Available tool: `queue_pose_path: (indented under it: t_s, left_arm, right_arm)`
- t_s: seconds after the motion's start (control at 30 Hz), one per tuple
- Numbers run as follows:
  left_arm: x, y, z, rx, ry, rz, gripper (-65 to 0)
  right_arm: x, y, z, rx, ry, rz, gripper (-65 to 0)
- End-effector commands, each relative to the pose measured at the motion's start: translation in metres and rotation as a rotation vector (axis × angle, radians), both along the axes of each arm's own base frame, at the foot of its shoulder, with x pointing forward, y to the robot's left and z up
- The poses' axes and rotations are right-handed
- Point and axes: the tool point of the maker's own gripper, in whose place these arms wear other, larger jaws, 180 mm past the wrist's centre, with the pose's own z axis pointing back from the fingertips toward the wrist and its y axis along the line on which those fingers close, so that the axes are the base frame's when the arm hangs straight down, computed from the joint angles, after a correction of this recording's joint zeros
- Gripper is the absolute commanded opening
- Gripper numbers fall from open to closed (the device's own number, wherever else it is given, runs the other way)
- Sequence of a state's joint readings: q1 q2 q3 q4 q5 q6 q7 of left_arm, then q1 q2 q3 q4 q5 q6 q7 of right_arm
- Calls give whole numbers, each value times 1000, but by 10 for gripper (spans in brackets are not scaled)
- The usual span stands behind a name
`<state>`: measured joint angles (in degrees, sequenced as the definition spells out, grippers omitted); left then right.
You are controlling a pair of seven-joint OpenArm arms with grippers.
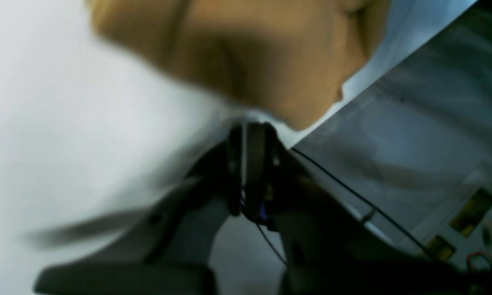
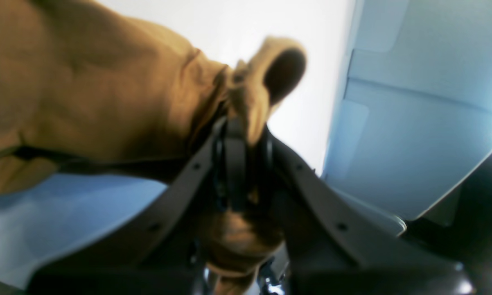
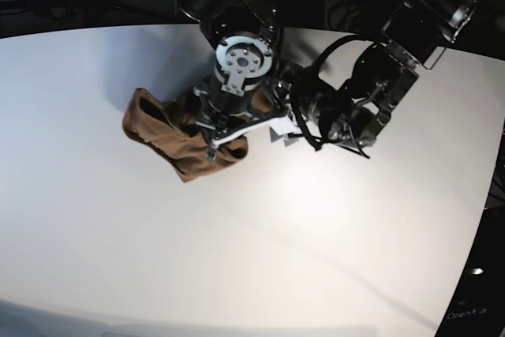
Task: Fold the T-shirt properly
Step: 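Press the folded bundle down with both grippers and gather it together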
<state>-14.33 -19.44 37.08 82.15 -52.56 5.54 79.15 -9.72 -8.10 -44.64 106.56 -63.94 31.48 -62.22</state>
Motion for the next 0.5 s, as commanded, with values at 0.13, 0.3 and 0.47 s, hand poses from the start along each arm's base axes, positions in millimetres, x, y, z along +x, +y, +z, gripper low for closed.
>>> queue_pose_path:
  t_s: [0.13, 0.3, 0.47]
  left_arm:
    - [4, -16, -9, -17, 6, 14, -631]
    - [-1, -18, -34, 39, -10, -20, -631]
    - [6, -7, -59, 97, -37, 10, -631]
  right_arm:
    - [2, 5, 9, 22, -28, -5, -637]
    - [2, 5, 9, 22, -29, -4, -637]
    - [2, 7, 9, 24, -29, 3, -637]
